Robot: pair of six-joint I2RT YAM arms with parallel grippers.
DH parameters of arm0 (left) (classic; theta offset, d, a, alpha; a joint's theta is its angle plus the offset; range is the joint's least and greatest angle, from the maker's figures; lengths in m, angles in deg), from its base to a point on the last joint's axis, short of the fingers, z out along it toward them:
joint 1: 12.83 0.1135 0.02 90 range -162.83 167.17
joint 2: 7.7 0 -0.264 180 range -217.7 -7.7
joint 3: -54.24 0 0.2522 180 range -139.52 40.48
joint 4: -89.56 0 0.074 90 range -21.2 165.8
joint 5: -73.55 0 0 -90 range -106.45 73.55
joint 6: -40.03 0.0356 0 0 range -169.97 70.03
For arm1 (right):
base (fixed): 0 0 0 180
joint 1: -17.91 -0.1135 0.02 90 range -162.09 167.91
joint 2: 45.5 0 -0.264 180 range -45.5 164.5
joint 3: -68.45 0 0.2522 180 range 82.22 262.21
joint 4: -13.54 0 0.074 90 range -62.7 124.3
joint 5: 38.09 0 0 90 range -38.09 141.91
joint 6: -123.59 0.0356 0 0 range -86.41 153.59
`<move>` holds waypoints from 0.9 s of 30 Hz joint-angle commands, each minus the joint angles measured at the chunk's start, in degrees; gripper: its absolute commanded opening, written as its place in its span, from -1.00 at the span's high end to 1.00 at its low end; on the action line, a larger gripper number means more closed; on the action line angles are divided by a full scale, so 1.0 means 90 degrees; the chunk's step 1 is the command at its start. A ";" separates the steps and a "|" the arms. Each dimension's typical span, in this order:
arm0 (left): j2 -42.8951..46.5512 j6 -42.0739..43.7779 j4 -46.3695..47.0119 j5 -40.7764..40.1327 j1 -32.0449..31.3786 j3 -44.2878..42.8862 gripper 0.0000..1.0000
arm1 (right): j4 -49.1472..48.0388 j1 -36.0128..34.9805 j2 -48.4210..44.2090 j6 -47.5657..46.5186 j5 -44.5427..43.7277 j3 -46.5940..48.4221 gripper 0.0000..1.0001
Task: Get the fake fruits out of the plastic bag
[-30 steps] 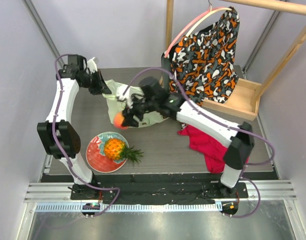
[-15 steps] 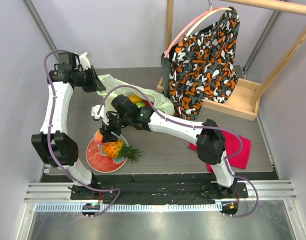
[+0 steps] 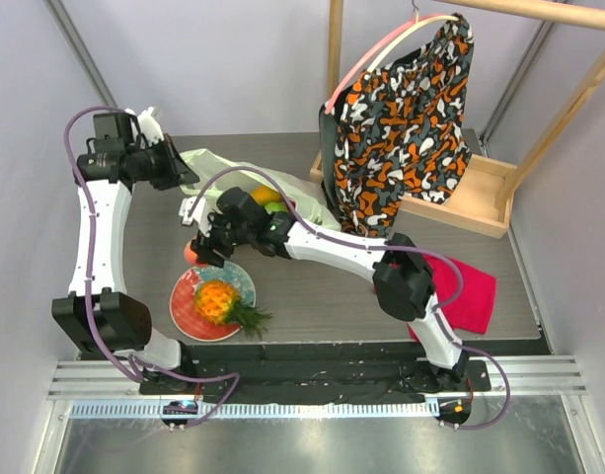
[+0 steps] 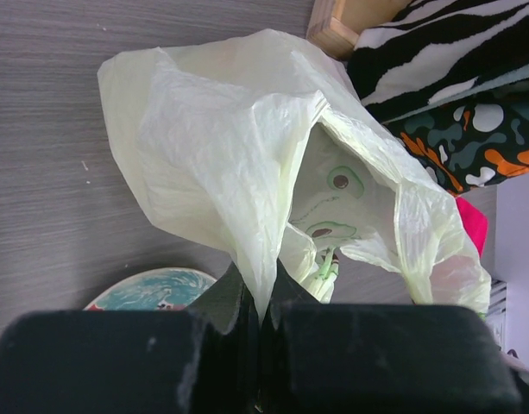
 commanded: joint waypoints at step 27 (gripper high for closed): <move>0.0089 -0.0299 0.0350 0.0680 0.0098 0.0665 1.00 | 0.1181 0.1334 -0.2331 0.1672 0.1543 -0.0935 -0.99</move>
